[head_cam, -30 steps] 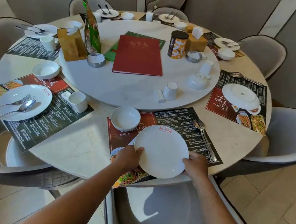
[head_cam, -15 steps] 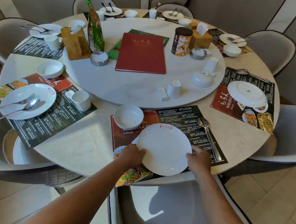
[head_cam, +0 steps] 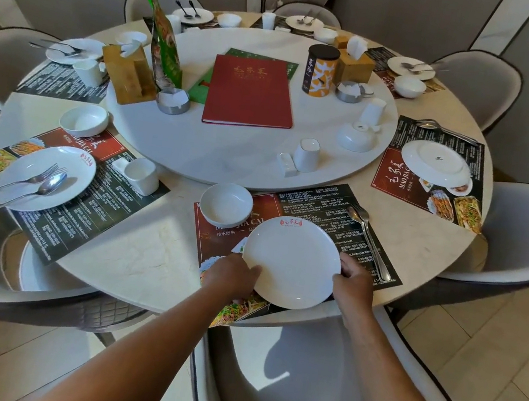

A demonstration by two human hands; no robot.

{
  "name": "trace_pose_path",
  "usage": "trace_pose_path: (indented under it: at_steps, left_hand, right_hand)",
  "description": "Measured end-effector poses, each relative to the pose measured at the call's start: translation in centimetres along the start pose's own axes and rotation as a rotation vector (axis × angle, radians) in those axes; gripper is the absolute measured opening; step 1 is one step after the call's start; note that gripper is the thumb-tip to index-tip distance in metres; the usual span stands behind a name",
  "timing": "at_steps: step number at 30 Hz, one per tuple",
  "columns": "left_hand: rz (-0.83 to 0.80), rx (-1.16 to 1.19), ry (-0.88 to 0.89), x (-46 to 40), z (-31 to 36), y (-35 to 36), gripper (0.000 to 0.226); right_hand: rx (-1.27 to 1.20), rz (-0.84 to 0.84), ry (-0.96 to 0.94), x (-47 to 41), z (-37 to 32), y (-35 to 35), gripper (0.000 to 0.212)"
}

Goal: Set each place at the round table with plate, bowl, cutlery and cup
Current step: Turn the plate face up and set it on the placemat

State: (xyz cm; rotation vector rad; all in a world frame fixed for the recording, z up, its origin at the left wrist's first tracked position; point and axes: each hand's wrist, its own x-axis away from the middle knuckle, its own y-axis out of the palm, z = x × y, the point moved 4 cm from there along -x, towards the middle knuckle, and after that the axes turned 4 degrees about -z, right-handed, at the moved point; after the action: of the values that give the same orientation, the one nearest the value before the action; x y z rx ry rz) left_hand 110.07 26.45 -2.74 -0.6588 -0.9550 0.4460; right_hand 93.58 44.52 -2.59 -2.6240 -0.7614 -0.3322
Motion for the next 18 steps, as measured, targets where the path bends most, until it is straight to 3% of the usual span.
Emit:
trace_pose_path:
  at_steps: [18]
  left_hand:
    - [0.125, -0.213, 0.079, 1.6, 0.6, -0.3, 0.053]
  right_hand:
    - [0.144, -0.145, -0.013, -0.6, 0.1, 0.1, 0.067]
